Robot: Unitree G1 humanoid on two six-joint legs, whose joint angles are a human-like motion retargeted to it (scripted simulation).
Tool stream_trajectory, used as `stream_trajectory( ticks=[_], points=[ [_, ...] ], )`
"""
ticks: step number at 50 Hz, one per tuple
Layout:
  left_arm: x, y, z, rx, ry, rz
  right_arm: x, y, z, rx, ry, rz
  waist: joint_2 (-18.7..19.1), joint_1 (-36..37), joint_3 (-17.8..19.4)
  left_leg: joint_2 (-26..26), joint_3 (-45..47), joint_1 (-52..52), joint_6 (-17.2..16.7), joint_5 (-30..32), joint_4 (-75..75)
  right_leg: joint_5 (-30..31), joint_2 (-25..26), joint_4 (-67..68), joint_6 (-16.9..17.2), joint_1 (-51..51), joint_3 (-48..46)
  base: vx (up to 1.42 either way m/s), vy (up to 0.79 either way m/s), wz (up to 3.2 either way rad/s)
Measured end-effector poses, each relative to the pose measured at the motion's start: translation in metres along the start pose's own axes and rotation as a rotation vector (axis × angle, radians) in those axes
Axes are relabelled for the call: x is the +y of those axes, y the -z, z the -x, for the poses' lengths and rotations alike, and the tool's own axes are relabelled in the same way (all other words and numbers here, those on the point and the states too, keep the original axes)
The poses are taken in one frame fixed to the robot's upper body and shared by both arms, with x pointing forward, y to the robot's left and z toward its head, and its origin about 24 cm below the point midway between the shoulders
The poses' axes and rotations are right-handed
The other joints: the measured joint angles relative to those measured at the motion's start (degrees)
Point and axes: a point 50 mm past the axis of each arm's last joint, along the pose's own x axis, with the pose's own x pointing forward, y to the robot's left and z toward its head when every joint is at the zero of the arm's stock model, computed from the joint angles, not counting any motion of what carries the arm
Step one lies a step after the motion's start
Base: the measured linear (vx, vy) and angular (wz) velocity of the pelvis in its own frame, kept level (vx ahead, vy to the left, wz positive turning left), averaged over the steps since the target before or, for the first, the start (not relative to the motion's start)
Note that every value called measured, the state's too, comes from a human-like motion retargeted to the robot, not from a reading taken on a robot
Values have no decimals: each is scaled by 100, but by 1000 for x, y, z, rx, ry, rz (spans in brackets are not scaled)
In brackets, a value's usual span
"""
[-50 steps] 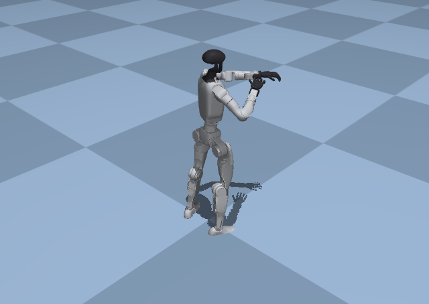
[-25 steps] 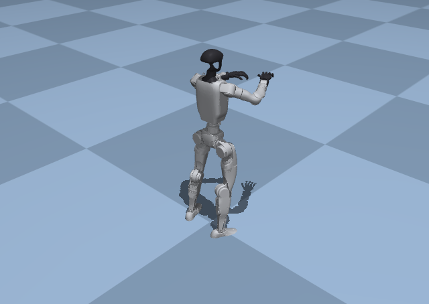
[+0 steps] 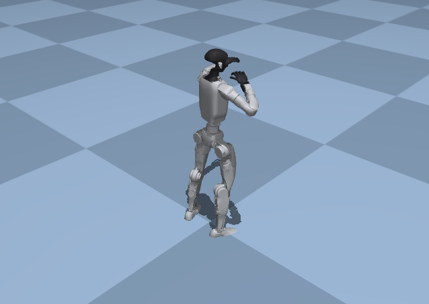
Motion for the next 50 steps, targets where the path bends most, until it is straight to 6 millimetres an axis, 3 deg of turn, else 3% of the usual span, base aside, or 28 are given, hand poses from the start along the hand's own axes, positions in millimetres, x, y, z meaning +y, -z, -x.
stream_trajectory(
  ticks=[5, 9, 13, 18, 21, 24, 28, 32, 35, 40, 45, 50],
  points=[
    [-5, -36, 6, -216, 27, -32, 4, 22, 11, 92, -98, 79, -35, -4, -64, -4, -2, 24, -31, -44, 38, -19, -26, 48, 0, 18, -8, 0, 0, 0],
    [-12, -88, 26, -462, 20, -19, 9, 76, 19, 344, -149, 148, -121, 204, -108, -28, -33, 75, -4, -106, 76, -45, -77, 100, 0, 84, -32, 0, 0, 0],
    [-20, -135, 63, -735, 34, -20, 16, 138, 33, 603, -245, 239, -211, 504, -159, -30, -77, 122, 20, -163, 103, -68, -99, 140, -12, 155, -61, 0, 0, 0],
    [-31, -172, 115, -1019, 85, -7, 19, 203, 65, 899, -352, 390, -323, 920, -246, -4, -143, 135, 20, -194, 110, -86, -83, 163, -48, 213, -119, 1, -1, 12],
    [-36, -188, 143, -1149, 148, 27, 16, 225, 87, 1043, -414, 433, -379, 1135, -297, 1, -190, 126, 8, -194, 104, -95, -82, 169, -57, 241, -170, 1, -1, 22],
    [-35, -202, 165, -1262, 185, 65, 11, 235, 105, 1139, -449, 447, -425, 1292, -342, -2, -229, 112, -8, -186, 94, -103, -87, 169, -69, 261, -221, 1, -1, 20],
    [-25, -220, 182, -1380, 154, 96, 11, 233, 113, 1142, -468, 455, -450, 1356, -407, -15, -251, 94, -26, -174, 86, -110, -99, 156, -74, 274, -263, 0, 0, 0],
    [-9, -236, 175, -1403, 41, 103, 16, 218, 98, 1015, -431, 449, -405, 1247, -407, -32, -228, 101, -30, -167, 82, -112, -111, 138, -59, 278, -252, 0, 0, 0],
    [3, -245, 153, -1339, -60, 102, 19, 196, 80, 877, -359, 409, -331, 1067, -346, -42, -182, 130, -24, -167, 78, -113, -115, 123, -38, 282, -210, 0, 0, -6],
    [14, -246, 98, -1109, -146, 94, 25, 149, 62, 706, -195, 210, -166, 588, -253, -41, -71, 174, -12, -166, 70, -100, -96, 92, -1, 255, -93, -2, 0, -25],
    [19, -233, 42, -845, -139, 74, 28, 111, 70, 665, -34, 19, -24, 30, -193, -15, 54, 174, -13, -143, 46, -76, -45, 65, 0, 164, 39, -2, -1, -28],
    [20, -227, 10, -694, -104, -8, 31, 83, 79, 639, 33, -74, 71, -453, -165, 11, 173, 149, -39, -115, 21, -46, 6, 46, 0, 52, 162, -2, -1, -26]
  ],
)
